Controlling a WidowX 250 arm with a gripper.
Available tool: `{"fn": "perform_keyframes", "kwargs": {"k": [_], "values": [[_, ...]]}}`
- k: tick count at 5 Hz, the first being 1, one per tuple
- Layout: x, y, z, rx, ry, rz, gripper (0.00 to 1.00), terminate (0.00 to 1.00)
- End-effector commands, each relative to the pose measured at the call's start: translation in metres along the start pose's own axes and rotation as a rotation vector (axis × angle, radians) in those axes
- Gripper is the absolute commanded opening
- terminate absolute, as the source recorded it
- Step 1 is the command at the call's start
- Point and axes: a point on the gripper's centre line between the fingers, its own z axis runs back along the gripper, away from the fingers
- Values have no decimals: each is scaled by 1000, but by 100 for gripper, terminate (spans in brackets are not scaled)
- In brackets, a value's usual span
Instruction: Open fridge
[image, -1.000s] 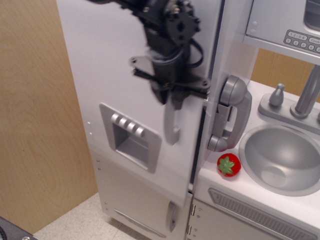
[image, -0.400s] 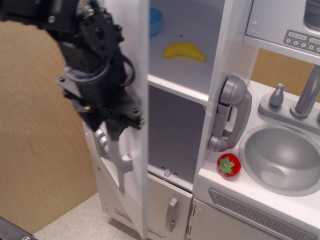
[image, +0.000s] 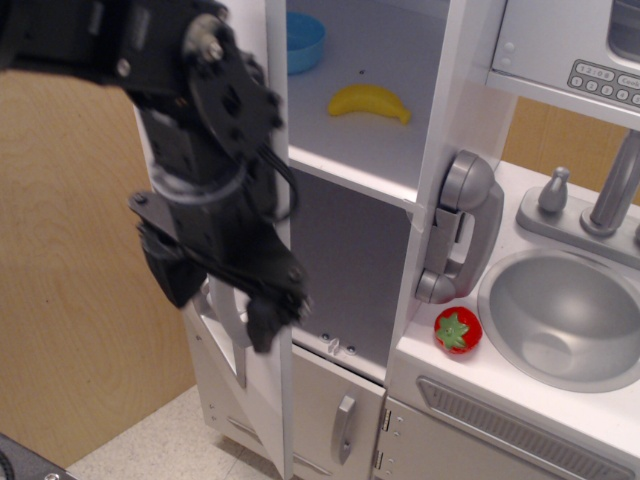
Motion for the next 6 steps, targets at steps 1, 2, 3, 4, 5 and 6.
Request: {"fn": "perform_keyframes", "kwargs": {"k": [1,2,3,4,5,6], "values": [[12,-47,1,-29,1,-43,100,0],[43,-56,1,-61,-4,6,100,0],[70,-54,1,-115,-25,37,100,0],[85,-47,9,-101,-79,63,100,0],[80,-31,10,-97,-66,66,100,0],[59,-21,13,-91,-63,49,100,0]]}}
